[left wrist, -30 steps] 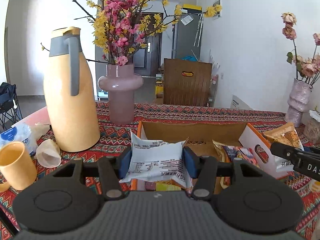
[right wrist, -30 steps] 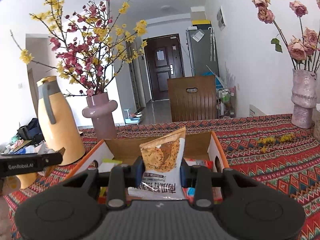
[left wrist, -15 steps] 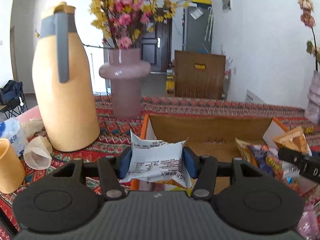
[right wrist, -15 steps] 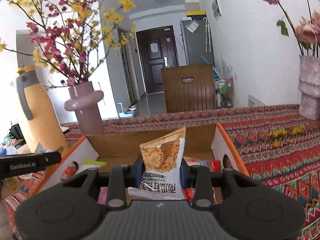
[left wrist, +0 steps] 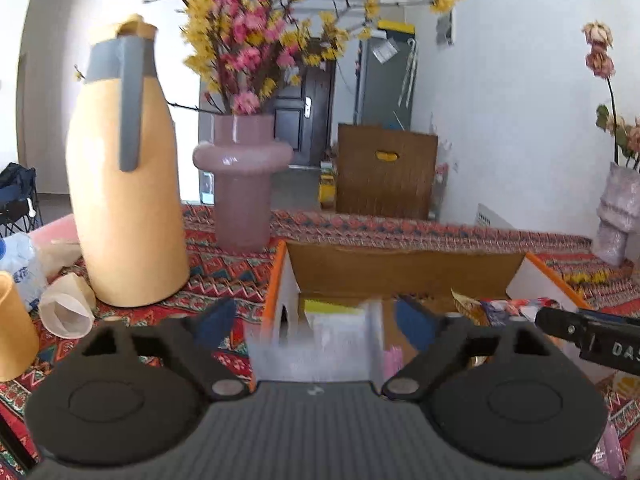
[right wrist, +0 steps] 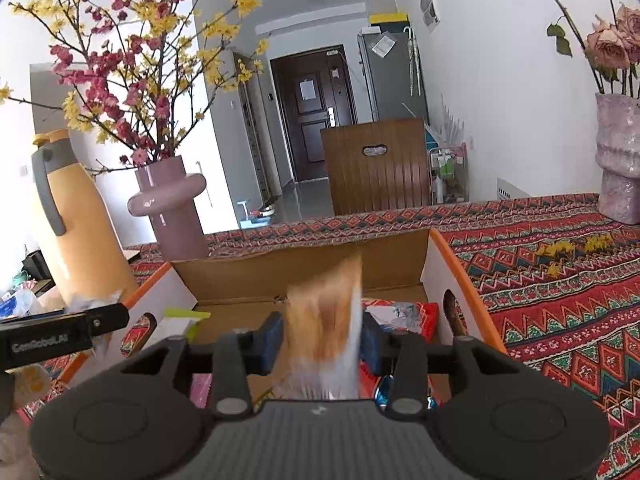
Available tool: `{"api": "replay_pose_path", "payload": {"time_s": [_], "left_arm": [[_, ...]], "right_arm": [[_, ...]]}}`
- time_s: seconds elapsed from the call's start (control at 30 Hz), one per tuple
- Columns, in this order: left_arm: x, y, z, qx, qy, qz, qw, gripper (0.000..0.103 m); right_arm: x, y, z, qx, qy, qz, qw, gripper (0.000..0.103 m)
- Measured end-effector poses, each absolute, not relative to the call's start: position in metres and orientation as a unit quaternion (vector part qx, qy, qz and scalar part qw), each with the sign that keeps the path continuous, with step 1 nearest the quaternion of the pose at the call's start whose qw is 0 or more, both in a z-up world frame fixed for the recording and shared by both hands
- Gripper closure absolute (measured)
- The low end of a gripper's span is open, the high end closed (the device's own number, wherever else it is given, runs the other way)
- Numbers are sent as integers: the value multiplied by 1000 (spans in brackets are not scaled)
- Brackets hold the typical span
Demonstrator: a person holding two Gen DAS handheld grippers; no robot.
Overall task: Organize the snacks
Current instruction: 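Open both grippers to drop the packets into the box, then move both grippers back to the snack pile beside the box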
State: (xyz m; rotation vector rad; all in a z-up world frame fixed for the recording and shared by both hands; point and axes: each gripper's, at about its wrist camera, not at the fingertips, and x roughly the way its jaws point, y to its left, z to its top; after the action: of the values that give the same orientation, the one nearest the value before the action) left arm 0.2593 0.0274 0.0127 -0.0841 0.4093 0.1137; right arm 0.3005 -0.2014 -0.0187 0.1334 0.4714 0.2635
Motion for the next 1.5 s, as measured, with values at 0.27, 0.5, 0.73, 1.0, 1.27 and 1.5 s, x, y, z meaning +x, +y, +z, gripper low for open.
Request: {"api": "replay_pose_path", "payload": {"time_s": [0.27, 0.5, 0.73, 1.0, 1.27, 1.5], "left_arm": [[255, 31, 13, -57, 198, 63, 977, 0], [254, 32, 13, -63, 199, 60, 976, 0], [252, 28, 19, -55, 192, 68, 977, 0], [223, 27, 41, -40, 191, 70, 978, 0], [186, 44, 30, -36, 203, 81, 975, 0], [164, 57, 7, -40, 235, 75, 968, 0]], "right_arm": [[288, -208, -13, 81, 201, 120, 969, 0], [284, -209, -11, 85, 192, 126, 970, 0], [284, -208, -11, 80, 189, 123, 971, 0], [259, -208, 8, 52, 180, 120, 975, 0], [222, -219, 8, 25, 202, 108, 973, 0], [186, -231, -11, 26, 236, 89, 967, 0]]}}
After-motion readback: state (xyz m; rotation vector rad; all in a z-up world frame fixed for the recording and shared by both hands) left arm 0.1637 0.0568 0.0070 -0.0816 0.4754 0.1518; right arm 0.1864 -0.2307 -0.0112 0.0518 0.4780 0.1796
